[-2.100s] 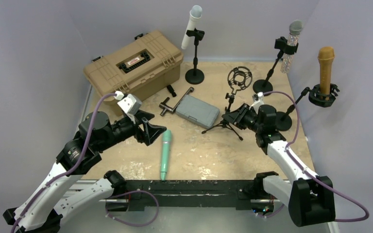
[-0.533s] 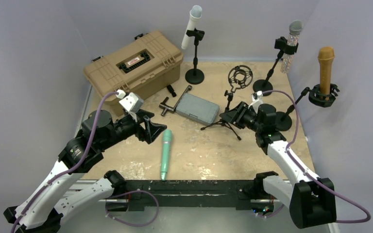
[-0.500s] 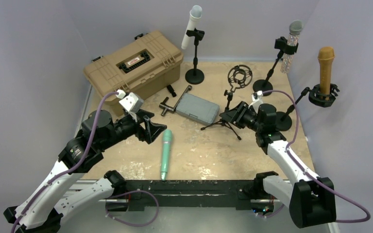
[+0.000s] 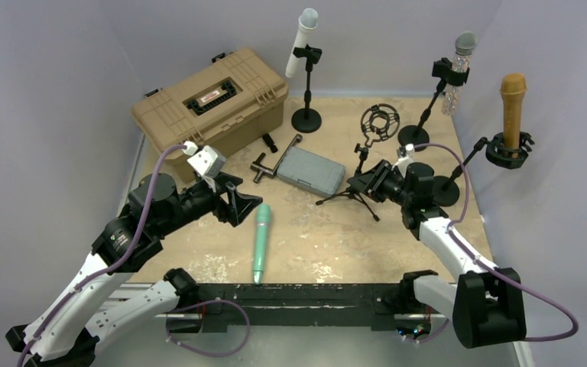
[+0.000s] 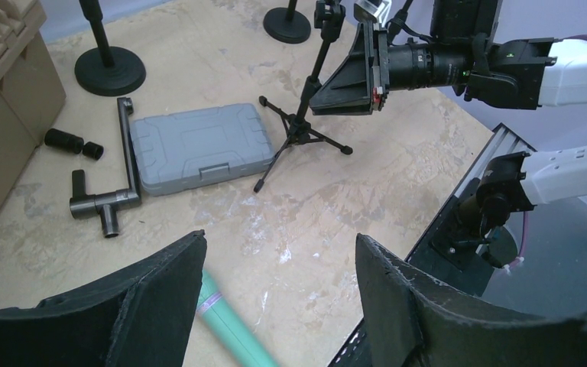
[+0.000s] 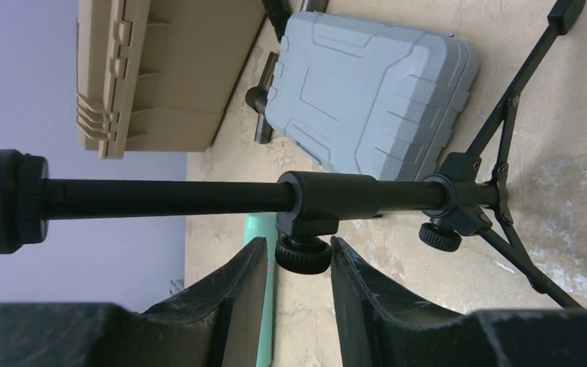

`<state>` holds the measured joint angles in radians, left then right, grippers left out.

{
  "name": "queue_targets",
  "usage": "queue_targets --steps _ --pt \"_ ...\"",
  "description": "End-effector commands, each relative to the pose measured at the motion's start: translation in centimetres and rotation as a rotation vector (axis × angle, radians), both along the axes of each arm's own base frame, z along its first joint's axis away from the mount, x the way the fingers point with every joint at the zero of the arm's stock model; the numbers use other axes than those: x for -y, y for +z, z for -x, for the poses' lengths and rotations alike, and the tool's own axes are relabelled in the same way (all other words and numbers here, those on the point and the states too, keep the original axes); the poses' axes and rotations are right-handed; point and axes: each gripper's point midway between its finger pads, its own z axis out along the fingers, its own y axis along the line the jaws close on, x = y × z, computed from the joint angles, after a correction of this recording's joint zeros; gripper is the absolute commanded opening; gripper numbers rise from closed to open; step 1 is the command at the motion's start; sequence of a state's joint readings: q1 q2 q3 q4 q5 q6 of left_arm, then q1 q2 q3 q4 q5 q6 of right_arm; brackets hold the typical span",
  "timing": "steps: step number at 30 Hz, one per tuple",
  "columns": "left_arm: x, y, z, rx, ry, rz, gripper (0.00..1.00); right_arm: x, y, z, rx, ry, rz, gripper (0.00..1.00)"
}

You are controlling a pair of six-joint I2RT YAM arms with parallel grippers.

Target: Remove the microphone from the stand

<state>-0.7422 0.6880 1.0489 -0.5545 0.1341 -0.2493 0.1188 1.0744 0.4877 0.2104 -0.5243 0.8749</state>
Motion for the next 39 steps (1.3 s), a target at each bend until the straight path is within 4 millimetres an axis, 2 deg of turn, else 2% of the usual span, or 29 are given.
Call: queue_targets --steps 1,6,8,13,18,24,27,29,30,33,35,39 --pt "0.4 0.6 -0.1 0.034 -0.015 0.012 0.7 0.3 1.2 -1.2 0.059 -0.022 -0.003 0.35" --pt "0.3 0.6 -0.1 0.036 -0.014 0.011 0.7 0.5 0.9 -1.7 0.053 -0.037 0.003 0.31" --pt "0.3 0.6 -0.2 0.036 -0.013 0.01 0.7 0.8 0.3 -1.7 0.03 -0.046 0.039 0.24" --pt "0.4 0.5 -0.2 0.032 -0.013 0.008 0.7 3.3 -0.9 -2.1 0.006 -0.14 0.197 0.0" --pt "0.6 0.3 -0.3 0.027 -0.016 0.003 0.7 5.4 -1.2 -1.6 -0.005 -0.231 0.391 0.0" --pt "0.8 0.0 -0.5 0.015 -0.02 -0.004 0.7 4.3 -0.8 -1.4 0.0 -0.279 0.585 0.0" --pt "0.8 -0.1 -0.6 0.014 -0.014 -0.007 0.7 4.0 -0.5 -1.4 0.02 -0.299 0.624 0.0" --pt "0.7 -0.1 -0.7 0.013 -0.009 -0.01 0.7 3.1 -0.2 -1.6 0.042 -0.272 0.615 0.0" --pt "0.7 -0.1 -0.7 0.013 -0.009 -0.01 0.7 2.2 0.1 -1.7 0.065 -0.23 0.585 0.0" --pt "0.8 -0.2 -0.7 0.011 -0.011 -0.014 0.7 -1.3 0.5 -0.9 0.115 -0.074 0.461 0.15" --pt "0.7 -0.2 -0.7 0.011 -0.011 -0.015 0.7 -1.8 0.8 -0.9 0.123 -0.065 0.414 0.28" --pt "0.6 -0.2 -0.7 0.013 -0.007 -0.016 0.7 -3.0 1.7 -0.4 0.13 0.04 0.236 0.42"
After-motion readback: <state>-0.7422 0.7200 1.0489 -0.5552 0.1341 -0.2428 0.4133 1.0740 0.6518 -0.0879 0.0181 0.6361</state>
